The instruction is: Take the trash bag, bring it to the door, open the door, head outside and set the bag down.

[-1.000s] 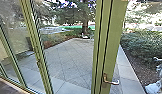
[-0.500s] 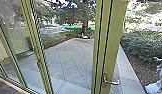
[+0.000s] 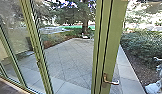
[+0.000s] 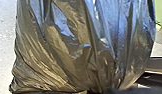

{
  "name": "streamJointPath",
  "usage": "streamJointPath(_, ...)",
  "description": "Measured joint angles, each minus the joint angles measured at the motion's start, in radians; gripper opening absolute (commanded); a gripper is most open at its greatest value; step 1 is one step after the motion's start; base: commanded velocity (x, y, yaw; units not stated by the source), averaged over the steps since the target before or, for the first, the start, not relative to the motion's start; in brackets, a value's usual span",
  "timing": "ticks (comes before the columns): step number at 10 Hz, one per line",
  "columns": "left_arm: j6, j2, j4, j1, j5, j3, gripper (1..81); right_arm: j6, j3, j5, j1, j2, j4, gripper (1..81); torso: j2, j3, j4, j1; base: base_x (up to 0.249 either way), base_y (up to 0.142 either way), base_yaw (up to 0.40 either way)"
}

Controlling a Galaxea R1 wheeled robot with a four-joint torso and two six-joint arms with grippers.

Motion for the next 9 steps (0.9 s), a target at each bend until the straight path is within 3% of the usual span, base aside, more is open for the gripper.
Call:
streamJointPath(4,0.000,0.000,-0.001,0.000,0.000,0.000,1.0,0.000,-0.016,-0.099,0.197,0.008,0.223,81.1,0.000,0.000,0.000,0.001,0.000,0.000,0.000)
streamJointPath(9,0.000,0.005,-0.002,0.000,0.000,-0.011,1.0,0.001,-0.169,-0.148,0.343,0.115,0.480,81.1,0.000,0.000,0.000,0.001,0.000,0.000,0.000)
